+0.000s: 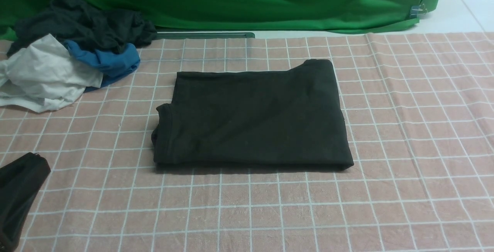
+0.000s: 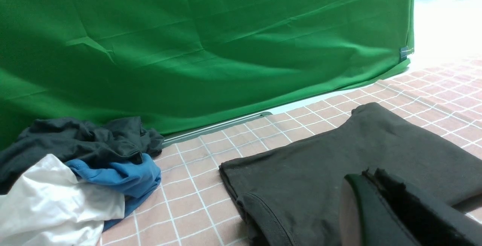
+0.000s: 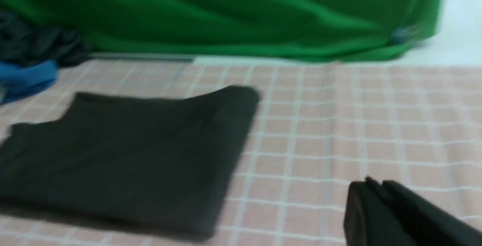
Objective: Fold a long-sleeved shirt over a pink coffee tablecloth.
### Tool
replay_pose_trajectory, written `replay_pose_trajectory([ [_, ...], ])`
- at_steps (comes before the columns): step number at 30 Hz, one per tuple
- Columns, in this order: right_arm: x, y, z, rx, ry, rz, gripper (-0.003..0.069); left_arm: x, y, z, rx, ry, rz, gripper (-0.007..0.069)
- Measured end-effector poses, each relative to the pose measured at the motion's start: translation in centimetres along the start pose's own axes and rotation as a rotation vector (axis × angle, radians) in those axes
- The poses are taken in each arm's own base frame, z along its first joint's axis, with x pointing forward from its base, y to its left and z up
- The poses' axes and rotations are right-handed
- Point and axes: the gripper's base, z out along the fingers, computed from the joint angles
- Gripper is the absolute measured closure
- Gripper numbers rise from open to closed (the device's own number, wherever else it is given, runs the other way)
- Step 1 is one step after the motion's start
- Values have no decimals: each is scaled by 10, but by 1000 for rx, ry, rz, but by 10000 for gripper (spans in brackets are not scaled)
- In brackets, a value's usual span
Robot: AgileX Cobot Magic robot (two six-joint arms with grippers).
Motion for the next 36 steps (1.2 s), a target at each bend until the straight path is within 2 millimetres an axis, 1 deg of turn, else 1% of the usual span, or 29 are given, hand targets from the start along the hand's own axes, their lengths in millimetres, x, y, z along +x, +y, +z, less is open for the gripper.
replay_pose_trajectory([
  [1, 10, -3, -3, 21, -26, -7, 641, 0, 0, 0, 0, 0, 0, 608],
  [2, 30, -7, -6, 58, -59, -10, 642, 0, 0, 0, 0, 0, 0, 608],
  [3, 35, -7, -5, 63, -52, -10, 642, 0, 0, 0, 0, 0, 0, 606],
  [4, 49, -10, -7, 90, -69, -11, 642, 0, 0, 0, 0, 0, 0, 606],
  [7, 76, -14, -6, 130, -59, -14, 643, 0, 0, 0, 0, 0, 0, 606],
  [9, 86, -15, -6, 139, -59, -17, 643, 0, 0, 0, 0, 0, 0, 606],
  [12, 87, -14, -8, 139, -92, -23, 643, 0, 0, 0, 0, 0, 1, 606],
  [19, 87, -14, -9, 138, -102, -24, 637, 0, 0, 0, 0, 0, 2, 606],
  [24, 87, -14, -9, 138, -102, -24, 609, 0, 0, 0, 0, 0, 2, 606],
  [36, 87, -14, -9, 139, -102, -27, 567, 0, 0, 0, 0, 0, 2, 606],
])
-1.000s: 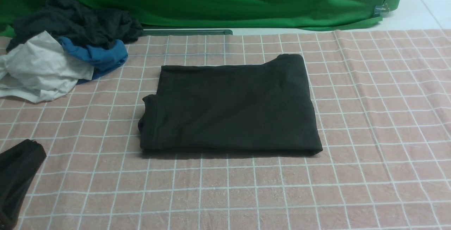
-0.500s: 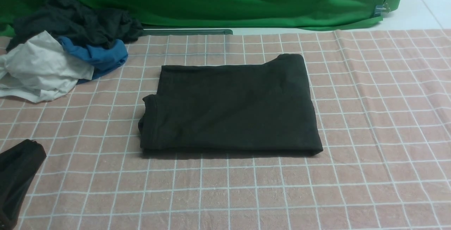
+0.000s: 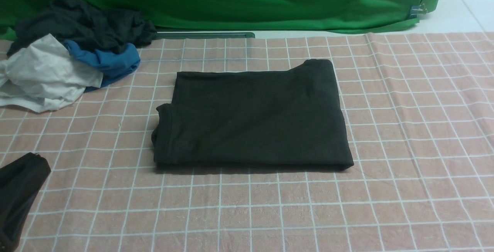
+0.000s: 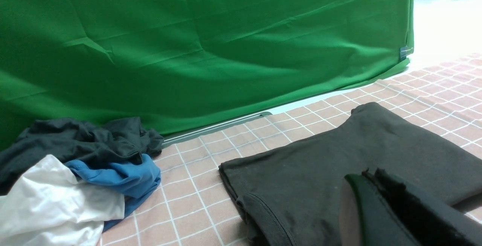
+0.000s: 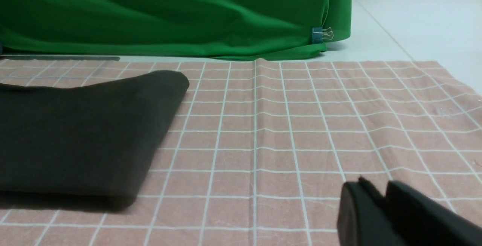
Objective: Fold a long-sleeved shirt over a pink coffee tablecloth.
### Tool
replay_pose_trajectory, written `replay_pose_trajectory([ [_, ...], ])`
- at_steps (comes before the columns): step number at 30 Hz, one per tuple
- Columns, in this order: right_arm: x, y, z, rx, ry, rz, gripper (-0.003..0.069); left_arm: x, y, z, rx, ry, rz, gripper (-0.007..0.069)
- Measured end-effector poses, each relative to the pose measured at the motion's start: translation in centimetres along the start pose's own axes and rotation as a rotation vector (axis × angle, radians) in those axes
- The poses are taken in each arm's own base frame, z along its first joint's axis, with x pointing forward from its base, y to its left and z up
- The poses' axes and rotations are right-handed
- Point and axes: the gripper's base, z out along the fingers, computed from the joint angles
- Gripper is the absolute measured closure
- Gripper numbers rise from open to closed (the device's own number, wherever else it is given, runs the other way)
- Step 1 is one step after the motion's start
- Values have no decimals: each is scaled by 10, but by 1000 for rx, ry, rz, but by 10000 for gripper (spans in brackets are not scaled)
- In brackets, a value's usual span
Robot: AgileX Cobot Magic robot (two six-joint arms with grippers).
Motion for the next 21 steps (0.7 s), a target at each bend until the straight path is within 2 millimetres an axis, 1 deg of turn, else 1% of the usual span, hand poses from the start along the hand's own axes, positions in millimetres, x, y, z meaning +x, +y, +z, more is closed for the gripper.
replay_pose_trajectory([
  [8, 0, 0, 0, 0, 0, 0, 550, 0, 0, 0, 0, 0, 0, 606],
  [10, 0, 0, 0, 0, 0, 0, 544, -1, 2, -2, -30, -11, 68, 606],
  [14, 0, 0, 0, 0, -1, 0, 536, 1, 7, -11, -157, -43, 113, 606],
  [17, 0, 0, 0, 0, -1, 0, 529, 12, 8, -15, -241, -41, 110, 606],
  [21, 0, 0, 0, 0, 1, 0, 523, 41, 7, -8, -264, 31, 48, 606],
])
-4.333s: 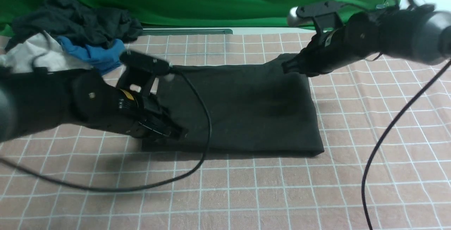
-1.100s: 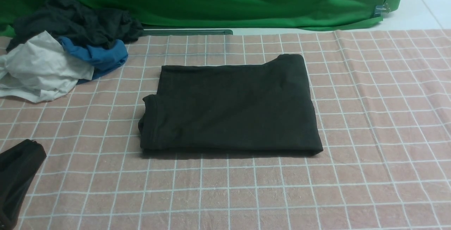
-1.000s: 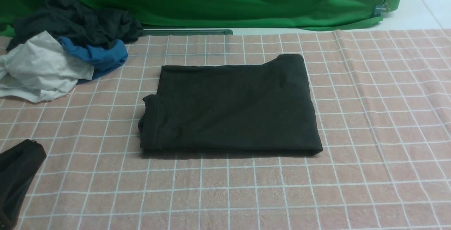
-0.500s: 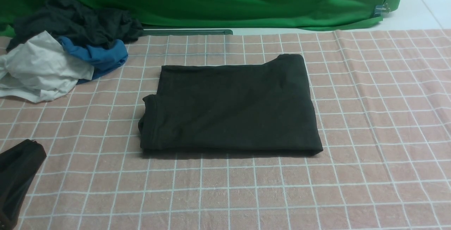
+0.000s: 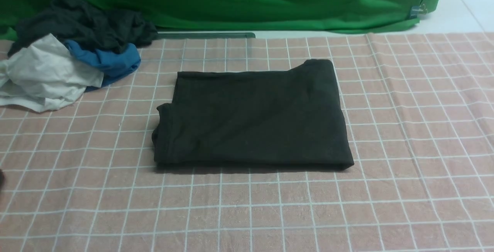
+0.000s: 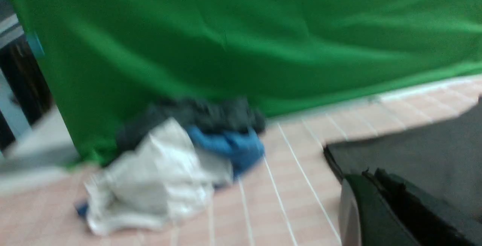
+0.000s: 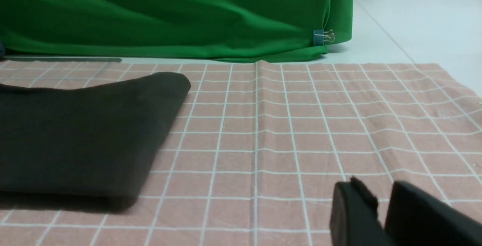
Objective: Fold a long-sleeved shirt over a pink coffee tablecloth.
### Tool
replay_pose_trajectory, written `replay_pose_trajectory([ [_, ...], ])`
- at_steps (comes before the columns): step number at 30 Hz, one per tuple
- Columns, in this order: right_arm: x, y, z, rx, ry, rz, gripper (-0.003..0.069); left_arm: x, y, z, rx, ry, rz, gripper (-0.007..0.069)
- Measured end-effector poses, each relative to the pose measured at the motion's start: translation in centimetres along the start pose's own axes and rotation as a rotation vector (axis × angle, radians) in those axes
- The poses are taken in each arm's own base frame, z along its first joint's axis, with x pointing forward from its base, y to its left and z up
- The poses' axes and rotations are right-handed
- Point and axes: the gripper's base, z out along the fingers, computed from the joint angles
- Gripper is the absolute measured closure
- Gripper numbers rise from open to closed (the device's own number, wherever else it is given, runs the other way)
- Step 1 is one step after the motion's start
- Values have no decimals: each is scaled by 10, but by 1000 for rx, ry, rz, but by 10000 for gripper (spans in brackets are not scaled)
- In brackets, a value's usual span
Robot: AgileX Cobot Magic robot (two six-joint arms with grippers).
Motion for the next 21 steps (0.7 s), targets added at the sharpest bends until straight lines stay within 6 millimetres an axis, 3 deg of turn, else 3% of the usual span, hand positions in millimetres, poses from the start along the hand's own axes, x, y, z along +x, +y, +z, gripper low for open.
replay_pose_trajectory([
  [5, 0, 0, 0, 0, -1, 0, 511, 38, -9, 8, 24, 86, -87, 606],
  [21, 0, 0, 0, 0, -2, 0, 474, 43, -11, 8, 44, 128, -93, 605],
])
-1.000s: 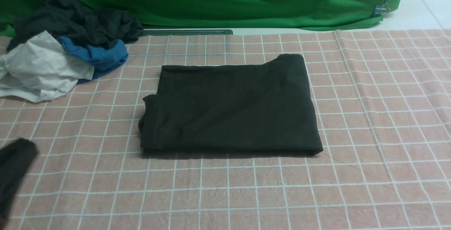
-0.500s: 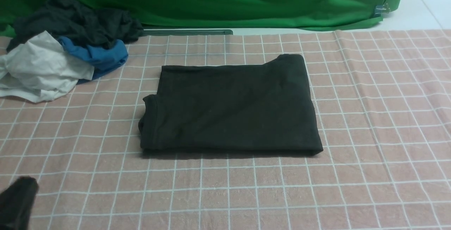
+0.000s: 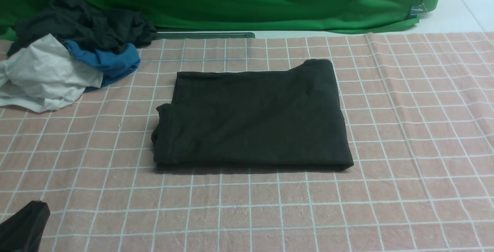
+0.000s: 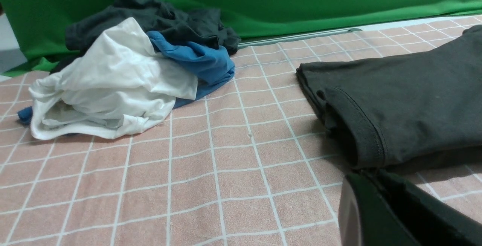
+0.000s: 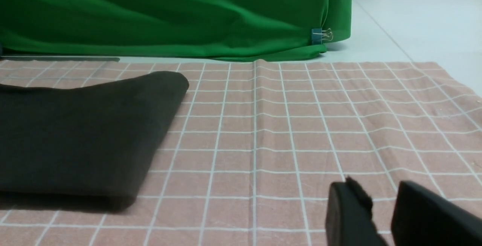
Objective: Fold a long-sleeved shirt over a pink coffee tablecloth.
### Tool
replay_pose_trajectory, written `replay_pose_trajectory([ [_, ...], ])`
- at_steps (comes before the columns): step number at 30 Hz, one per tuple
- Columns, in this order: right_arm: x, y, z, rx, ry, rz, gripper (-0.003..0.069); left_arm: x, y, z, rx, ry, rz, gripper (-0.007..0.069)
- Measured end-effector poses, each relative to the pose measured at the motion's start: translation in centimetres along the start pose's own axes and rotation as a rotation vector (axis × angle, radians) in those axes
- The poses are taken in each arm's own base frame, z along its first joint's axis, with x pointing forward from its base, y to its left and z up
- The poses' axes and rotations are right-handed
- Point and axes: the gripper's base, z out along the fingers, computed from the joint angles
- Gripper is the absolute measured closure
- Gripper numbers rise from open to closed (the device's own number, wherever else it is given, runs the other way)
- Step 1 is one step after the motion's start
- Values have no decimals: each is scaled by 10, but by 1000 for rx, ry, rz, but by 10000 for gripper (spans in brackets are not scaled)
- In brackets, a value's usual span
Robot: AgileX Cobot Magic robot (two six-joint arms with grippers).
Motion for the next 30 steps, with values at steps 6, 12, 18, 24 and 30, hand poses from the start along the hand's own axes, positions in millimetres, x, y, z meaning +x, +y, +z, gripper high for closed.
replay_pose_trajectory([
  [6, 0, 0, 0, 0, 0, 0, 461, 0, 0, 0, -1, 0, 3, 605],
  [12, 0, 0, 0, 0, 0, 0, 450, 0, 0, 0, -1, 1, 3, 605],
  [18, 0, 0, 0, 0, 0, 0, 435, 0, 0, 0, -1, 1, 3, 605],
  [24, 0, 0, 0, 0, 0, 0, 422, 0, 0, 0, -1, 1, 3, 605],
  [30, 0, 0, 0, 0, 0, 0, 421, 0, 0, 0, -1, 1, 4, 605],
])
